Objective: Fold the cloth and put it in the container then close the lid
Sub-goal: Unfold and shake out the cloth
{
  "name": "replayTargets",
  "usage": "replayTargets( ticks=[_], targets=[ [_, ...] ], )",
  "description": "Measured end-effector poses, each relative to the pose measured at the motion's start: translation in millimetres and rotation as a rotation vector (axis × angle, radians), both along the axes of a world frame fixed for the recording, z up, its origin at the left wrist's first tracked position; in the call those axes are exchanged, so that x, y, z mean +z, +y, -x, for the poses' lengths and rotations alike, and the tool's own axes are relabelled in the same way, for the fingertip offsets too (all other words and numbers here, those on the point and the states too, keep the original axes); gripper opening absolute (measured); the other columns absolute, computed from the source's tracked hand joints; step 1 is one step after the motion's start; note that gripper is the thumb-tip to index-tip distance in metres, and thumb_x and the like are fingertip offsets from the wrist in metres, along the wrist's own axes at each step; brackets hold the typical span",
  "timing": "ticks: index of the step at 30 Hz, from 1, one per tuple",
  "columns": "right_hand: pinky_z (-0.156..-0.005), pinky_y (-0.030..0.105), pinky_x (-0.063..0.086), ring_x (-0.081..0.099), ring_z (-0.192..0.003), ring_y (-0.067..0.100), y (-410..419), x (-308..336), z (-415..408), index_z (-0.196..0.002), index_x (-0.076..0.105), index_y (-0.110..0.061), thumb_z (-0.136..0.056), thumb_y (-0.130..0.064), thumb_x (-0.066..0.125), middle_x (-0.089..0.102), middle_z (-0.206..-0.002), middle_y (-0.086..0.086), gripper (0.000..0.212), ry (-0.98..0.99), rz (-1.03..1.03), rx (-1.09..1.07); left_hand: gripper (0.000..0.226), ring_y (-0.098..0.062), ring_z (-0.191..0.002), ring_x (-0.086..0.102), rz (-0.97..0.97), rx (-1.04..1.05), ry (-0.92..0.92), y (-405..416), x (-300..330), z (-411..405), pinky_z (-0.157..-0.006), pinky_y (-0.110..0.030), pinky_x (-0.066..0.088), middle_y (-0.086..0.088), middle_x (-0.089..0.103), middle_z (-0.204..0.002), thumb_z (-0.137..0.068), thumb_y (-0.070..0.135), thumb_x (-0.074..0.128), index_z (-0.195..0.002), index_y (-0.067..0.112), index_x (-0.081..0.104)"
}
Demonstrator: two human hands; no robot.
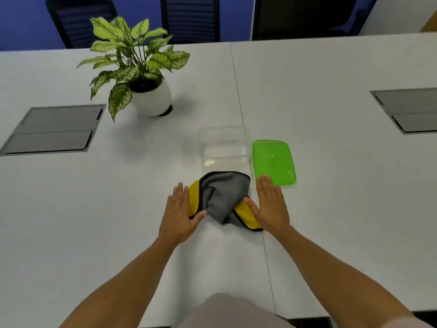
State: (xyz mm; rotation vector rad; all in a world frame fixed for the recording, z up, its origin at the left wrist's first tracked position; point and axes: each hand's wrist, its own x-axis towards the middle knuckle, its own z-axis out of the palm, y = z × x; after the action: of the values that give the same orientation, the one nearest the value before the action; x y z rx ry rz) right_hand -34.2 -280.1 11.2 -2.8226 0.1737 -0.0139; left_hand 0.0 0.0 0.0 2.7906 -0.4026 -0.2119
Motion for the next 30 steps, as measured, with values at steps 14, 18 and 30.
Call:
replayTargets(
  ticks=[14,18,30],
  targets=[
    [-0.066,0.04,0.052,0.065,-0.084,0.033,24.0,-39.2,29.8,-0.105,0.066,-0.01,-0.086,-0.018,0.061,0.069,-0.099,0.012,0.021,0.083,-0.146,0.095,0.021,-0.023,-0.077,0.06,0.292,0.366,0.073,-11.9,-13.3,4.6,-0.068,-0.028,0.04,-0.011,0.067,-0.091,-0.097,0.017,0.046,-0.098,0.005,0.064],
    [-0.07,0.032,0.048,0.066,-0.089,0.031,18.0,-36.0,28.7,-0.11,0.068,-0.013,-0.091,-0.016,0.055,0.071,-0.102,0.01,0.023,0.129,-0.283,0.004,0.022,-0.02,-0.077,0.058,0.5,0.414,0.05,-15.5,2.5,-2.1,-0.069,-0.025,0.04,-0.004,0.062,-0.085,-0.099,0.019,0.044,-0.096,0.006,0.061],
    [-0.091,0.037,0.048,0.053,-0.109,0.02,28.8,65.3,-27.4,-0.117,0.054,-0.016,-0.083,-0.045,0.066,0.058,-0.116,0.004,0.047,-0.254,-0.392,0.058,0.015,-0.005,-0.086,0.047,0.735,0.124,-0.369,-61.7,112.5,-38.4,-0.078,-0.002,0.036,-0.009,0.055,-0.095,-0.093,0.005,0.048,-0.101,0.0,0.06]
  ],
)
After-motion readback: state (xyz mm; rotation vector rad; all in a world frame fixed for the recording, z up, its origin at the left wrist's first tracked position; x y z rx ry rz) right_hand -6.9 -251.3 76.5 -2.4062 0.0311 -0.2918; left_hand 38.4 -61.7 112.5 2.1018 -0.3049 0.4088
